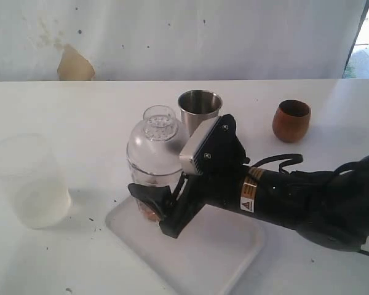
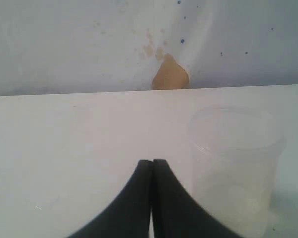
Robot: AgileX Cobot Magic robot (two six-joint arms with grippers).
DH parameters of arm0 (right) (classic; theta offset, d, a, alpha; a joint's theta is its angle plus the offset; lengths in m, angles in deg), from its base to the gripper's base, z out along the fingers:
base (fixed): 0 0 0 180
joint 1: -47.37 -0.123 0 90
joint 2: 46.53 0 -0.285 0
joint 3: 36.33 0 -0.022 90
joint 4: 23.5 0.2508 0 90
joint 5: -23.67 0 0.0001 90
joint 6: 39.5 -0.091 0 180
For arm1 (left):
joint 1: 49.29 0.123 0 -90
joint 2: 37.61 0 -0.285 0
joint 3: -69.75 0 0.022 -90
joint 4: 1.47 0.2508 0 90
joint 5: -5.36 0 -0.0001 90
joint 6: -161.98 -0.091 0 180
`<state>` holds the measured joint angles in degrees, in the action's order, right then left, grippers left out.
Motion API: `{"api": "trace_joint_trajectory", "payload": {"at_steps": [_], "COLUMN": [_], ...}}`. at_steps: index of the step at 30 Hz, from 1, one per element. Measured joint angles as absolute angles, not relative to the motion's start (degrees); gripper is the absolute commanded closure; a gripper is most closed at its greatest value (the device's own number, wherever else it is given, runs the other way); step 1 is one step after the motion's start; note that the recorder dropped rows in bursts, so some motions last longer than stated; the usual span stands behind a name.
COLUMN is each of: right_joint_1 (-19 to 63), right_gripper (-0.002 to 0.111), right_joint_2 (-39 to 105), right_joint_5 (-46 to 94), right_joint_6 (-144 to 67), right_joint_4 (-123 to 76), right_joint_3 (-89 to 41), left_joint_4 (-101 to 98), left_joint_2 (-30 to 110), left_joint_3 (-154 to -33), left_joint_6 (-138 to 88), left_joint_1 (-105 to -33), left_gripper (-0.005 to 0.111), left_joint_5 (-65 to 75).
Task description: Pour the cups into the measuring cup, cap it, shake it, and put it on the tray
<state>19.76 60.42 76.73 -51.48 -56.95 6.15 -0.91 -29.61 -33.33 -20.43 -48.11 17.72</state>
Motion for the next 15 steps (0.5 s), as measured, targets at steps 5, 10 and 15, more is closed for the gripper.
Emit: {"api": "trace_joint_trajectory", "payload": {"at_steps": [5,10,15], "right_joint_1": [19.76,19.76,19.76], "right_gripper": [0.017,0.006,0.007], "right_joint_2": [60.62,60.62,60.62], "right_joint_5": [73.12,76.5,78.0], "right_joint_6": [-51.48,-51.48,-51.26], "right_joint_4": [-56.83,-55.13,-55.13], "right_joint_3": [6.15,6.15,6.15], "left_joint_4": [-0.91,-0.91,-0.91], "left_joint_2": [-29.61,-29.61,-29.61], "left_joint_3": [-33.33,-33.33,-33.33], "left_joint_6": [-20.43,-20.43,-20.43], "left_joint_1": [-48.11,-48.11,-48.11], "left_gripper": [0.107,0.107,0.107], "left_joint_5": [17.72,17.72,17.72]}}
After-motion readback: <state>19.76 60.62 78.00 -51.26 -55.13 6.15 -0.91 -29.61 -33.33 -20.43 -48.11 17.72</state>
